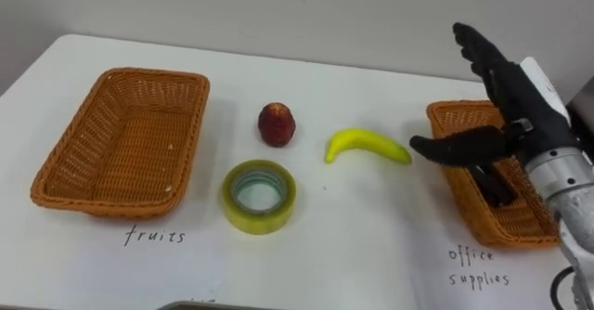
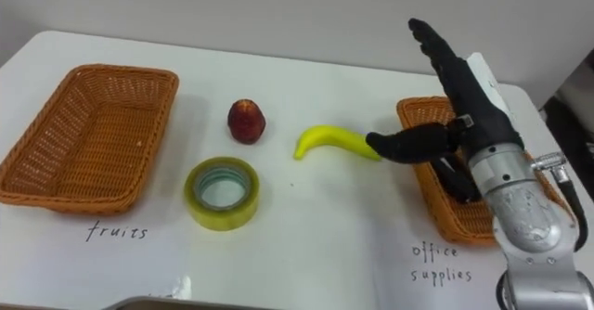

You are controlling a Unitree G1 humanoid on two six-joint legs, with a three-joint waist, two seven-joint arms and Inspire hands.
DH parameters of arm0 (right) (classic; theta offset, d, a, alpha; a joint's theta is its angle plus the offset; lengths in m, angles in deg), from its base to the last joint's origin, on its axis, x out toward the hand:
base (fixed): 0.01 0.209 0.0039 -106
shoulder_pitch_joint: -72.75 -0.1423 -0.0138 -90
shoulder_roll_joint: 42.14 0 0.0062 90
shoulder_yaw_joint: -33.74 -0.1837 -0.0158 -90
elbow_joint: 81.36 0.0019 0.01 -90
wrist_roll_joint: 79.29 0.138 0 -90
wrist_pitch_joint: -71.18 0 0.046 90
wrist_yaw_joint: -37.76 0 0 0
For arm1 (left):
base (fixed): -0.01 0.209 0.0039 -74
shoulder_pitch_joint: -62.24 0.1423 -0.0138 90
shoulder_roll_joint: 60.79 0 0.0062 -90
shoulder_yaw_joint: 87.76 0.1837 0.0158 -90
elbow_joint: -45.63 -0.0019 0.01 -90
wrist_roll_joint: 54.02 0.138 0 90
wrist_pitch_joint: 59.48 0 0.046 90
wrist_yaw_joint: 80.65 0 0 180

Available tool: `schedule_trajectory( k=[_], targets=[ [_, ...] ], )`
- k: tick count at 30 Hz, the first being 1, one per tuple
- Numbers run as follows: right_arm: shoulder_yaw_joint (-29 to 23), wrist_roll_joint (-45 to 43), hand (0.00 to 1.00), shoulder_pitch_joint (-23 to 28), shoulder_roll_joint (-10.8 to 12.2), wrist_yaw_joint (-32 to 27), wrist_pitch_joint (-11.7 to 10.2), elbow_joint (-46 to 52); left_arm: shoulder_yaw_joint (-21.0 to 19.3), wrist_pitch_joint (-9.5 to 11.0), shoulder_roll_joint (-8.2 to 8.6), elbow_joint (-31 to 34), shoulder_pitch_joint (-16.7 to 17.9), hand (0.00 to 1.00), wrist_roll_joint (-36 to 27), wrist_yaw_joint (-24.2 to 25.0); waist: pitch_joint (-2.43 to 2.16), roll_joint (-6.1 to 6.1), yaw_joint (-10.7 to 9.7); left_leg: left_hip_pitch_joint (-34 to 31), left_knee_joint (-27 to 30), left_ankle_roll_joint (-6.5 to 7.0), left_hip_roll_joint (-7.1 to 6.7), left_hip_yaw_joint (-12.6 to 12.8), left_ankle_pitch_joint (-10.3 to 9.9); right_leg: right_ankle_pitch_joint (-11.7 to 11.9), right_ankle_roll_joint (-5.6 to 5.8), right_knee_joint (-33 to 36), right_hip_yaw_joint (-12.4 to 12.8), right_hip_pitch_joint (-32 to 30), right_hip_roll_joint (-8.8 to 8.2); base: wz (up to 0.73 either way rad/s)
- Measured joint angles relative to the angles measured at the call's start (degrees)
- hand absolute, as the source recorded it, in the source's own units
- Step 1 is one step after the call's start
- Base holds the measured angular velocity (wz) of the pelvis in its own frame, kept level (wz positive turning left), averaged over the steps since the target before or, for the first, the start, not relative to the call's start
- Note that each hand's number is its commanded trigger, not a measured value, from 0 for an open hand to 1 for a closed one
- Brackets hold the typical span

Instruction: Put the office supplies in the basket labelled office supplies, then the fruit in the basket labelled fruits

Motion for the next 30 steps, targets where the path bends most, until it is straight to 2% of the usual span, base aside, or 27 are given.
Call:
schedule_trajectory(
  k=[9,14,19,22,30],
  targets=[
    [6.28,0.29,0.0,-1.15,0.3,0.0,0.01,0.04,0.98,-0.14,-0.04,0.1,0.15,0.0,-0.02,-1.0,-0.25,-0.45,0.52,-0.71,0.07,0.04,-0.17,-1.67,0.06,0.02,0.03,-0.01,-1.66,0.27,-0.1,0.1],
    [8.16,0.46,0.0,-2.08,0.73,-0.18,0.02,0.03,2.29,-0.31,0.11,1.11,0.24,0.0,-0.05,-1.18,-0.1,-0.2,1.19,-0.69,0.35,0.05,-0.15,-2.07,0.06,0.03,0.03,-0.01,-2.38,0.69,-0.11,0.05],
    [11.71,0.46,0.0,-2.07,0.73,0.0,0.15,-0.72,5.9,-1.19,0.03,1.65,0.49,0.0,-0.07,-1.08,0.21,0.27,1.8,-1.61,1.05,0.09,-0.26,-2.68,0.08,0.02,0.03,0.03,-3.04,0.49,-0.65,0.04],
    [11.85,0.47,0.0,-2.08,0.72,0.14,1.23,-0.9,7.05,-1.5,0.12,1.9,0.37,0.0,-0.07,-0.65,0.21,0.27,1.97,-2.09,1.14,0.46,-0.81,-3.48,0.32,-0.16,0.24,-0.04,-3.15,0.18,-1.03,0.16],
    [12.24,0.48,0.0,-2.08,0.72,0.15,1.29,-1.04,7.68,-2.26,0.1,2.96,1.37,0.0,-0.05,-0.54,0.16,-0.02,2.46,-2.72,1.41,0.98,-1.82,-4.74,0.61,-0.21,0.86,0.02,-4.53,0.36,-1.64,0.09]
  ],
)
